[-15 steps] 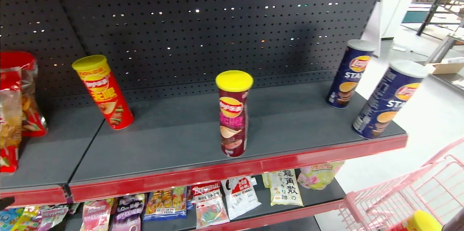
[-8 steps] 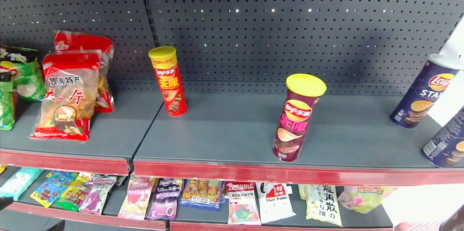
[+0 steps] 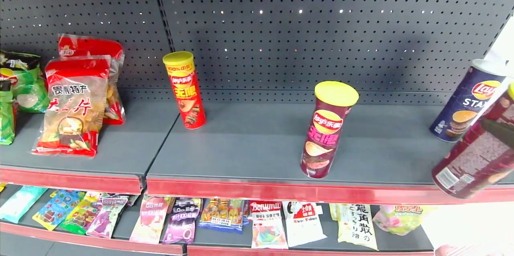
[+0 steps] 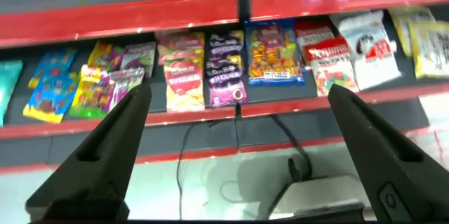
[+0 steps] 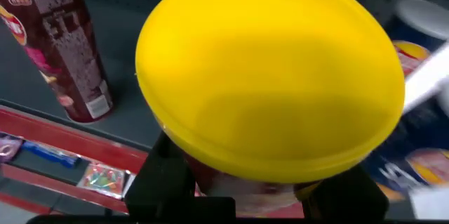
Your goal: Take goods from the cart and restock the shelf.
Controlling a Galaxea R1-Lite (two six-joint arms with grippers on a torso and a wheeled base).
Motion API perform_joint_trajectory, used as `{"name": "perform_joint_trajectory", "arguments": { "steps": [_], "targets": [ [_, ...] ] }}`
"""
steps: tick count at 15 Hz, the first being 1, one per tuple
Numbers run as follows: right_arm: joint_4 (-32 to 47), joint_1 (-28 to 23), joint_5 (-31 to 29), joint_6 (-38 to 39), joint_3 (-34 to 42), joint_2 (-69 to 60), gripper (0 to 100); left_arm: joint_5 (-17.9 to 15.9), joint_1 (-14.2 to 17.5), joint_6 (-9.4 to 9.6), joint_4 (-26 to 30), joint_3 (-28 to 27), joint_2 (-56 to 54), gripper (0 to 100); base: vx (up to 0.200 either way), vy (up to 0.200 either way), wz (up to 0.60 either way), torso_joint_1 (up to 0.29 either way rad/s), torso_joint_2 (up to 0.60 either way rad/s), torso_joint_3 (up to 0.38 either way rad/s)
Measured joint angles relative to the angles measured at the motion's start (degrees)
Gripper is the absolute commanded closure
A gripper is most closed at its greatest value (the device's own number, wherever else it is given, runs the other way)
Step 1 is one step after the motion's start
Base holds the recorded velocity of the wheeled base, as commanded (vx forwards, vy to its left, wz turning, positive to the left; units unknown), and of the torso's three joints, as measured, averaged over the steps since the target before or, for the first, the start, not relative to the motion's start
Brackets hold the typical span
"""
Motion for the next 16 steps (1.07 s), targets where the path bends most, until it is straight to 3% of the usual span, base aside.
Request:
{"name": "perform_joint_trajectory", "arguments": {
  "steps": [2, 4, 6, 11, 16],
  "targets": [
    [-3.0, 0.1, 2.1, 0.4, -1.7, 6.4, 100, 0.0, 2.6, -2.68, 0.8, 0.1, -1.3, 0, 0.0, 0.0, 0.0, 0.0, 0.0, 0.0],
    [-3.4, 0.2, 2.7, 0.7, -5.4, 12.3, 100, 0.0, 8.1, -5.24, 2.5, -0.4, -1.4, 0, 0.0, 0.0, 0.0, 0.0, 0.0, 0.0],
    [-3.6, 0.5, 3.0, 0.9, -9.7, 17.1, 100, -0.6, 11.5, -5.86, 3.1, 0.4, -2.1, 0, 0.0, 0.0, 0.0, 0.0, 0.0, 0.0],
    [-3.5, 2.8, 5.7, 2.8, -18.4, 27.9, 100, -7.3, 11.3, -0.66, 3.6, 6.0, -12.6, 0, 0.0, 0.0, 0.0, 0.0, 0.0, 0.0],
    [-3.5, 3.2, 12.4, 3.2, -28.4, 38.9, 100, -6.8, 11.2, -0.26, 3.6, 8.4, -17.3, 0, 0.0, 0.0, 0.0, 0.0, 0.0, 0.0]
  ]
}}
